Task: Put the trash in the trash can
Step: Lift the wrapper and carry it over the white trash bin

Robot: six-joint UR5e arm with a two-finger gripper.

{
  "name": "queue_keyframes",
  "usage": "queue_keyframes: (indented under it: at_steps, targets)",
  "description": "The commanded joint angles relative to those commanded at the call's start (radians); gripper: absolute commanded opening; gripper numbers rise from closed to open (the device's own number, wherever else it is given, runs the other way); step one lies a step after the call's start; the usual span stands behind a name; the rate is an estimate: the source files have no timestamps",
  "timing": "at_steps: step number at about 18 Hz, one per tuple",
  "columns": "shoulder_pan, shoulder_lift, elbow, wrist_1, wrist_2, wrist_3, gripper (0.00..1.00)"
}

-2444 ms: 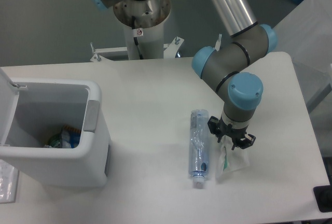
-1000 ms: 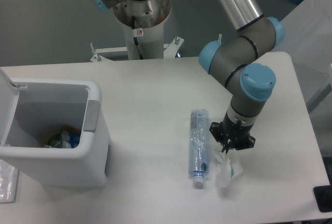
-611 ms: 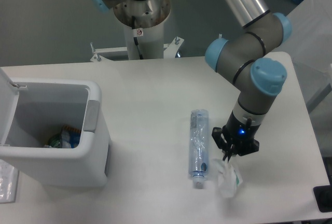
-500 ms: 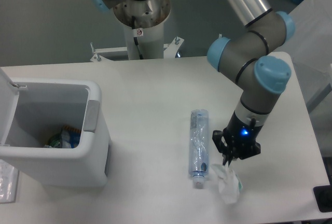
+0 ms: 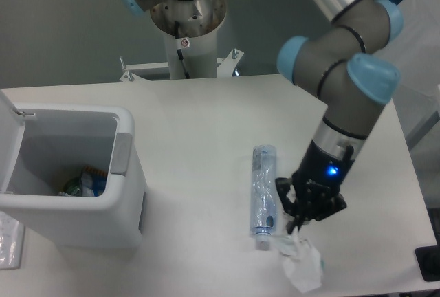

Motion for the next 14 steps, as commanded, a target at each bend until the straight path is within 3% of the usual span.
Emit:
queue_keyframes:
  at_steps: [4, 8, 14]
  targets:
    - [-0.060, 0.081, -0.005, 0.002, -0.026, -0.078, 0.00]
    - [-0.061, 0.141, -0.008, 0.002, -0.175, -0.112, 0.00]
    - [-0.091, 0.279, -0.147, 0.002, -0.238, -0.111, 0.00]
